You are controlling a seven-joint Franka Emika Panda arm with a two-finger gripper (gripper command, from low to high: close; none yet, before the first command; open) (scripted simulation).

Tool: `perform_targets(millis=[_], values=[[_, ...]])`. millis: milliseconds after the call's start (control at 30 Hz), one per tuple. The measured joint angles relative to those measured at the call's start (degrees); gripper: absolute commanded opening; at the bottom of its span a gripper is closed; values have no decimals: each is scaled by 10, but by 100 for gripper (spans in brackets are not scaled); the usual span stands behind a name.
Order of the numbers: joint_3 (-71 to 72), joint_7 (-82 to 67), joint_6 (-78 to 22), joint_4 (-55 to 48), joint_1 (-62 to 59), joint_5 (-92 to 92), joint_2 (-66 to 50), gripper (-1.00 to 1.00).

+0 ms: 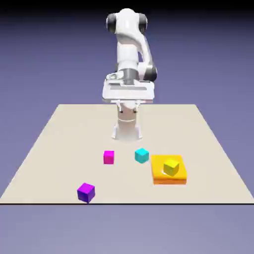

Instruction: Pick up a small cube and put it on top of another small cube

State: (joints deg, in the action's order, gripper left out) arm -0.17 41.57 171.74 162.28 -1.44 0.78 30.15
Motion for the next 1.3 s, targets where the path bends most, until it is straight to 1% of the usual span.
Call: perform_targets(millis=[333,367,667,700,767,1067,1133,1300], values=[[-14,-72,-185,104,-173,64,-204,0],[-14,-72,-185,104,-173,64,-204,0],[-66,-25,-15,88,-143,128,-391,0],[-68,-24,-9,88,-142,130,-397,-100],[-68,-23,-9,88,-142,131,-397,-100],[-16,-71,-180,103,-172,66,-210,-100],[-14,-72,-185,104,-173,64,-204,-100],[13,-134,-254,3,-69,65,-232,-100]])
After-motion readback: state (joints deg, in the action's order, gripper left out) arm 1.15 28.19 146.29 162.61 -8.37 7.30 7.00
